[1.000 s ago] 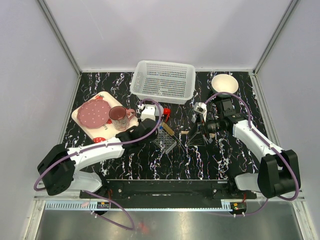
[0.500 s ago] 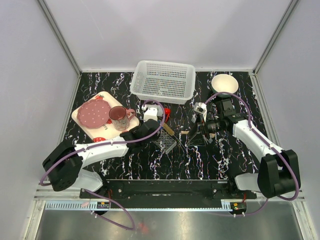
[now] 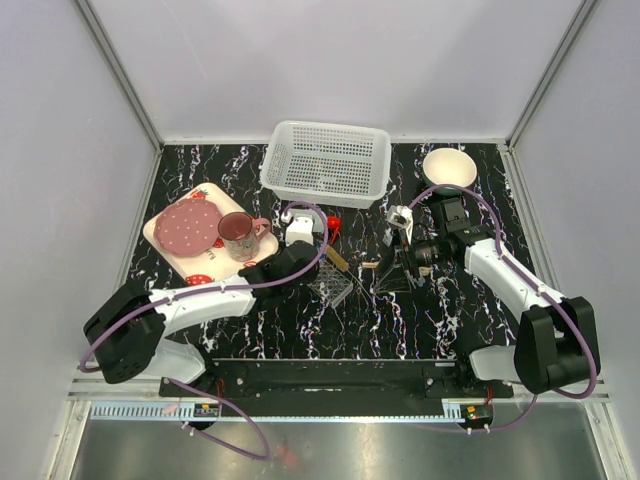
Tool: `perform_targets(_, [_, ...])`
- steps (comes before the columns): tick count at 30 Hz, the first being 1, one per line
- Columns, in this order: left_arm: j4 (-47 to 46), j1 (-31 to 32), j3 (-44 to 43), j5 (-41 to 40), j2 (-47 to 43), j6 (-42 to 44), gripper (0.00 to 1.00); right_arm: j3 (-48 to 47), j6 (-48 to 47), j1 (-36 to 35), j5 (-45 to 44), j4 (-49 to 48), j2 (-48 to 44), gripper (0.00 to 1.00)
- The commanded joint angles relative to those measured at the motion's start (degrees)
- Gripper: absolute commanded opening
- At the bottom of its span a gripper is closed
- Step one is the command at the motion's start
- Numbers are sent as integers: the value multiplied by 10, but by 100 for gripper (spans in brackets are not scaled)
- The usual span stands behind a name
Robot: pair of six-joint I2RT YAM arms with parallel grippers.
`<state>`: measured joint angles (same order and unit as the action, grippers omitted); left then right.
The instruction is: Organize the chemistry lab equipment
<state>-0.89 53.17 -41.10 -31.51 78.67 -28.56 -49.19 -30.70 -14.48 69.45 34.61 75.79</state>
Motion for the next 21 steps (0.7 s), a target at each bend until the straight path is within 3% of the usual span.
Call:
perform_targets(1, [-9,-2,9,-8,-30,-4,36,-23,-15,2,1,5,3,77])
perform_targets(12, [24,-2,-5,-20,-98,5,43,-26,-30,2,-5,17,4,78])
perform_targets(16, [40,-3,-11,-25,-123,5,52,-27,-38,2,-16,22,4,78])
perform_targets(18, [54,-6,-13,-18,-140,3,61,-28,-43,5,-26,26,2,78])
perform_targets(21, [72,-23,-17,28,-155,-5,69,-28,-48,9,-33,30,2,78])
